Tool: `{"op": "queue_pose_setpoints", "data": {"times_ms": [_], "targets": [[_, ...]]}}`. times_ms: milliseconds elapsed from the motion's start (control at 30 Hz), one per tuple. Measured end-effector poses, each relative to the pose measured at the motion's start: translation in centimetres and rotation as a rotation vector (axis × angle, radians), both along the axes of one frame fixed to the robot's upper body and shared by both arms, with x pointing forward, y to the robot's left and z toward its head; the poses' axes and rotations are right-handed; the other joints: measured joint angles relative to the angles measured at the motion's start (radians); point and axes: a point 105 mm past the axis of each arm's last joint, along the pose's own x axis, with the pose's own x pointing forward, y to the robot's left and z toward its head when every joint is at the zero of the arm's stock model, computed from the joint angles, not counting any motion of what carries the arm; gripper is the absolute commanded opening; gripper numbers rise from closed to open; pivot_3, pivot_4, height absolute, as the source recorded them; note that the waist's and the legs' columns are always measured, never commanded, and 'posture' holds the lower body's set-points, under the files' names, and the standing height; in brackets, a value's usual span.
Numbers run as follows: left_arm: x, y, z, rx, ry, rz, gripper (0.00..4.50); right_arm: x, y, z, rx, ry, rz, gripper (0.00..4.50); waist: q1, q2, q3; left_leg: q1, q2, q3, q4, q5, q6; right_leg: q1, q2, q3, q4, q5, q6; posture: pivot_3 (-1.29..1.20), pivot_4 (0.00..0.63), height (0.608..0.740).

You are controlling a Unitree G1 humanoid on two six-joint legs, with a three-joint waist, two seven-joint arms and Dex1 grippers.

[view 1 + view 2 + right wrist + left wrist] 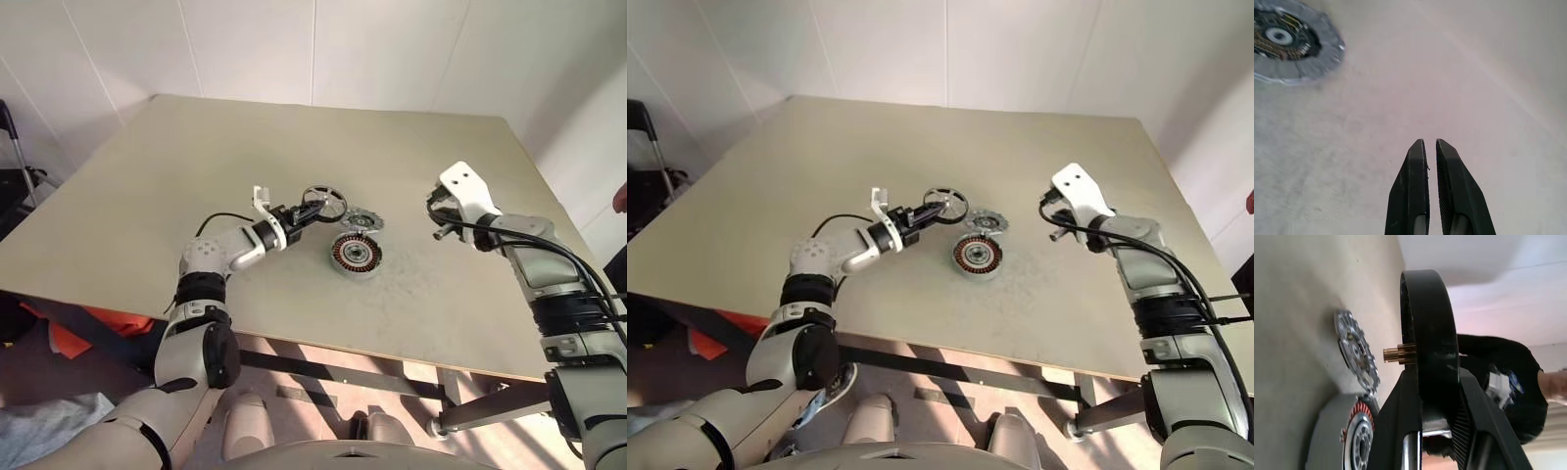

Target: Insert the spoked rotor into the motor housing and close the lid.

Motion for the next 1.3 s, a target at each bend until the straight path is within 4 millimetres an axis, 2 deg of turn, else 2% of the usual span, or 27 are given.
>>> {"op": "queue_pose_setpoints", "data": {"times_ms": [133,367,500,767,967,1200,1300], "targets": [[-0.7,-0.5,-0.5,0.024,0.024,-0.045,0.41,-1.3,-1.4,-1.0,-0.027,0.028,-0.021,0.35,-0.001,0.001,0.001,0.000,0.000,0.000,0.000,0.000,0.001,0.000,0.000,0.000,0.000,0.000,0.000,0.00,0.000,0.740],[-2.4,-3.2,-1.3,0.053,0.054,-0.177,0.41,-2.1,0.2,-1.0,-0.013,0.008,0.028,0.35,-0.002,0.002,0.001,0.000,0.000,0.000,0.001,-0.001,0.002,0.000,0.000,0.000,0.000,0.000,0.000,0.00,0.000,0.740],[-3.2,-4.3,-1.9,0.068,0.076,-0.229,0.41,-2.3,0.1,-1.3,-0.012,0.012,0.019,0.35,-0.001,0.002,0.001,0.000,0.000,0.000,0.001,-0.001,0.002,0.000,0.000,0.000,0.000,0.000,0.000,0.00,0.000,0.740],[-3.2,-5.0,-2.7,0.078,0.093,-0.229,0.41,-2.3,0.0,-1.2,-0.007,0.009,0.005,0.35,-0.001,0.002,0.001,0.000,0.000,0.000,0.001,-0.001,0.002,0.000,0.000,0.000,0.000,0.000,0.000,0.00,0.000,0.740],[-2.7,-4.6,-2.6,0.079,0.080,-0.201,2.34,-2.3,0.1,-1.2,-0.002,0.006,0.007,0.35,-0.001,0.002,0.001,0.000,0.000,0.000,0.001,-0.001,0.002,0.001,0.000,0.000,-0.001,0.000,0.000,0.00,0.000,0.740],[-2.3,-4.0,-2.1,0.085,0.049,-0.180,2.34,-2.1,0.4,-1.0,0.004,0.000,0.013,0.35,-0.001,0.003,0.001,0.000,0.000,0.000,0.001,-0.001,0.002,0.001,0.000,0.000,0.000,0.000,0.000,0.00,0.000,0.740],[-1.9,-2.9,-1.5,0.109,0.018,-0.157,2.34,-2.1,0.4,-1.0,0.006,0.001,0.016,0.35,-0.003,0.003,0.001,0.001,0.000,0.000,0.001,-0.001,0.002,0.000,0.000,0.000,0.000,0.000,0.000,0.00,0.000,0.740]]}}
